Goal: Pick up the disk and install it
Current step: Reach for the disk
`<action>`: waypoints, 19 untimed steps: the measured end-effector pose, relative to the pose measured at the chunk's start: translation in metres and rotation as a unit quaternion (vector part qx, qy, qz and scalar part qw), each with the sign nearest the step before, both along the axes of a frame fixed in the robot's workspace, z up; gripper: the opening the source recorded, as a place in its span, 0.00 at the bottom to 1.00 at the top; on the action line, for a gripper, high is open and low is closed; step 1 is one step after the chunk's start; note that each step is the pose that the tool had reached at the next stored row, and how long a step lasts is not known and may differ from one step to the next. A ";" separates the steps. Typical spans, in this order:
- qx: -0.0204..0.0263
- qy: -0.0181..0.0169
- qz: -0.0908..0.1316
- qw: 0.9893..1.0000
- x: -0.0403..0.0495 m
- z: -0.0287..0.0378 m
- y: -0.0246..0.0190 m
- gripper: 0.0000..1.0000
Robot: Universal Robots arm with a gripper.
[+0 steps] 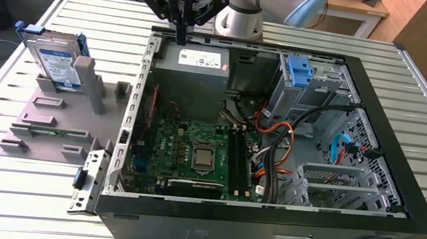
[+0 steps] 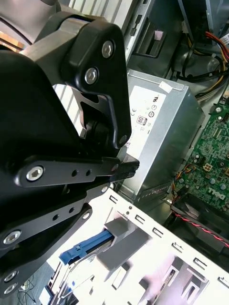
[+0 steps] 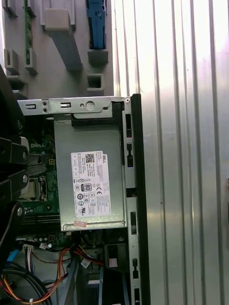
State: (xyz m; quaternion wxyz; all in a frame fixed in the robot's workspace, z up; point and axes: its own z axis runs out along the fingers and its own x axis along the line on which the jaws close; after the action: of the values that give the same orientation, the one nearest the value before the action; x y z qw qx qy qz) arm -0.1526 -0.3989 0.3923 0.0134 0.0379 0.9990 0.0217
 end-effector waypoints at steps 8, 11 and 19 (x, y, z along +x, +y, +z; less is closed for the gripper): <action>0.000 0.000 0.000 1.000 -0.0036 0.0000 0.0000 0.11; 0.000 0.000 0.000 1.000 -0.0061 -0.0001 0.0000 0.11; 0.000 0.000 0.000 1.000 -0.0114 -0.0002 0.0000 0.11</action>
State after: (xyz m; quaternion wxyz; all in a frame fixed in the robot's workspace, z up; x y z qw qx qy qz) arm -0.1640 -0.3990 0.3922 0.0135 0.0378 0.9990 0.0217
